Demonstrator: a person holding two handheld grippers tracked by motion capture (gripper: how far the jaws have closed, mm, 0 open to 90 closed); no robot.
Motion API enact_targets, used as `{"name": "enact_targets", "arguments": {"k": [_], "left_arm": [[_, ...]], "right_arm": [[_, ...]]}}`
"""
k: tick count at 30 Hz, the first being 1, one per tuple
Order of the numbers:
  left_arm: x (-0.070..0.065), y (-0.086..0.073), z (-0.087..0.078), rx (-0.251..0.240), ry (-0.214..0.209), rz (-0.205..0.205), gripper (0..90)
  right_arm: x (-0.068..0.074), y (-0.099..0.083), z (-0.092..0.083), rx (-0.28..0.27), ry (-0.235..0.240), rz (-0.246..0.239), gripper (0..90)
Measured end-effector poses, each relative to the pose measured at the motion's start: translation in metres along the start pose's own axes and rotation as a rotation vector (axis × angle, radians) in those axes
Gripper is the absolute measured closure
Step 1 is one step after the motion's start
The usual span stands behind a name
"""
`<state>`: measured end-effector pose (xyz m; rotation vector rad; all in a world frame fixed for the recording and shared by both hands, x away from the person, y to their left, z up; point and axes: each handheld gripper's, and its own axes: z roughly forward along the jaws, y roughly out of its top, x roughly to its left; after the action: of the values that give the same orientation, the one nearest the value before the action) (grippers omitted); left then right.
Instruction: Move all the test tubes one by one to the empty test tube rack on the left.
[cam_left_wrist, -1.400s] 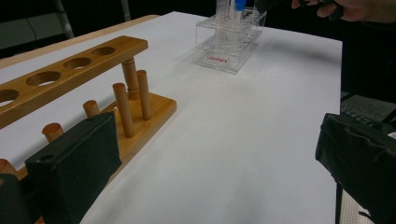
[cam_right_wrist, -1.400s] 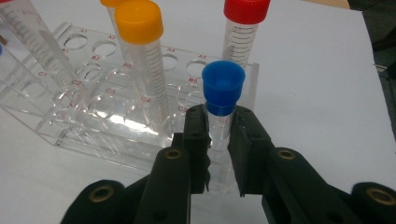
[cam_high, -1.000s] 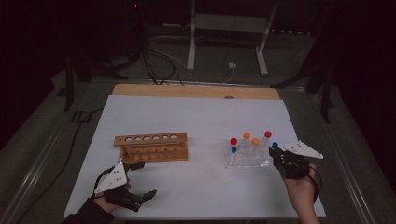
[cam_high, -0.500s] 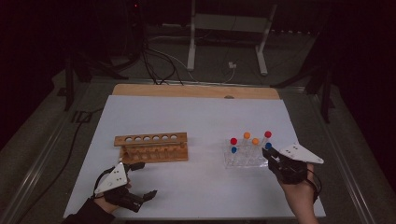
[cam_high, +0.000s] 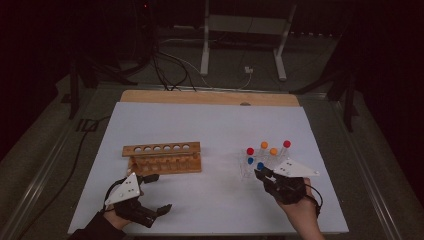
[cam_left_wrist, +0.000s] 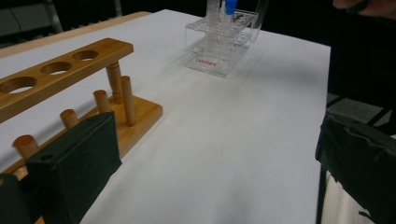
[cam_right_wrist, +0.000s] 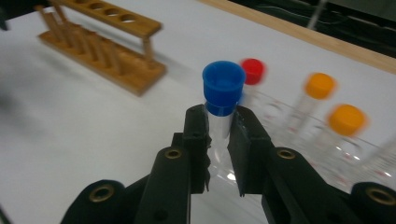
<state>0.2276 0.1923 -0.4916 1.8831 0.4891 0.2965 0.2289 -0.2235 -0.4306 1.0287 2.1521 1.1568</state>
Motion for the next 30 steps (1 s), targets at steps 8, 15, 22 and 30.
{"name": "enact_targets", "arguments": {"k": [8, 15, 22, 30], "left_arm": [[-0.006, 0.019, 0.011, 0.021, -0.050, -0.009, 0.7], [-0.012, 0.044, 0.023, 0.027, -0.113, 0.021, 0.7], [-0.015, 0.065, 0.037, 0.028, -0.139, 0.039, 1.5], [-0.017, 0.084, 0.055, 0.005, -0.173, 0.034, 5.1]], "right_arm": [[0.022, 0.002, 0.018, 0.021, 0.081, -0.052, 76.6], [0.039, 0.003, 0.029, 0.038, 0.140, -0.091, 76.7], [0.049, 0.005, 0.035, 0.038, 0.174, -0.112, 76.7], [0.059, 0.010, 0.037, 0.026, 0.205, -0.125, 76.7]]}}
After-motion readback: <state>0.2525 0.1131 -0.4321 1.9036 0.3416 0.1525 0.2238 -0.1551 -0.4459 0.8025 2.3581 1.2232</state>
